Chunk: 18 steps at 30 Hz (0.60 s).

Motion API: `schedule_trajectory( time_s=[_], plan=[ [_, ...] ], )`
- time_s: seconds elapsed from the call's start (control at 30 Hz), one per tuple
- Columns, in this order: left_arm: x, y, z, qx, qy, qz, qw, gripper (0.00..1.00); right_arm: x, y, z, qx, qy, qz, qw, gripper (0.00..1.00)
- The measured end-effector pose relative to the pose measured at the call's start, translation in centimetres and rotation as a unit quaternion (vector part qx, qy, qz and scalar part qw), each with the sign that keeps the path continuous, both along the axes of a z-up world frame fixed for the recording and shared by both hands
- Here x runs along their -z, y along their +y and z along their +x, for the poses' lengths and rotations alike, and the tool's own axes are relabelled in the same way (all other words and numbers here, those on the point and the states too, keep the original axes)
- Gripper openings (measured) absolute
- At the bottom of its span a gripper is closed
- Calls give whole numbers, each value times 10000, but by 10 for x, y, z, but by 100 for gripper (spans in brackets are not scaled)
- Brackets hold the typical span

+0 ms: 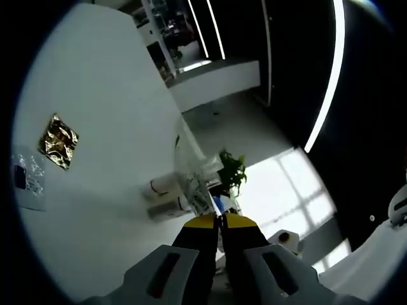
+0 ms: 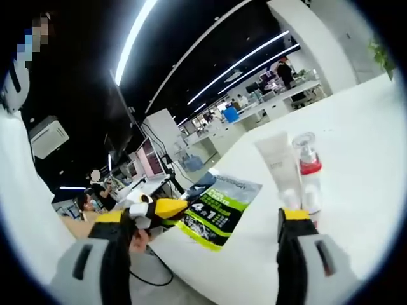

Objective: Arrange the skincare products in the storage area until every visible bottle or jar stands upright without overlapping.

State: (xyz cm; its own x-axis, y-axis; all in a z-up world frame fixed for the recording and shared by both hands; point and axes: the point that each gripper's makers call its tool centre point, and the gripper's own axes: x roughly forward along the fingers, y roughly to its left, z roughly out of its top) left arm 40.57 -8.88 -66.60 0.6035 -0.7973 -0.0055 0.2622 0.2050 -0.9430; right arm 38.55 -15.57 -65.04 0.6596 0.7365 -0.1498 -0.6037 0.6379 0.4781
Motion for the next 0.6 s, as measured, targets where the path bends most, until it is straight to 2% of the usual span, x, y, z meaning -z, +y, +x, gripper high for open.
schedule_trajectory(
  time_s=[0.3, 0.6],
  plan=[
    [16, 0, 6, -84, 262, 48, 9996, 0, 14, -14, 3, 212, 126, -175, 9995, 100],
    [30, -4, 13, -40, 405, 178, 9990, 0, 26, -27, 5, 447, 195, -333, 9983, 100]
  ],
)
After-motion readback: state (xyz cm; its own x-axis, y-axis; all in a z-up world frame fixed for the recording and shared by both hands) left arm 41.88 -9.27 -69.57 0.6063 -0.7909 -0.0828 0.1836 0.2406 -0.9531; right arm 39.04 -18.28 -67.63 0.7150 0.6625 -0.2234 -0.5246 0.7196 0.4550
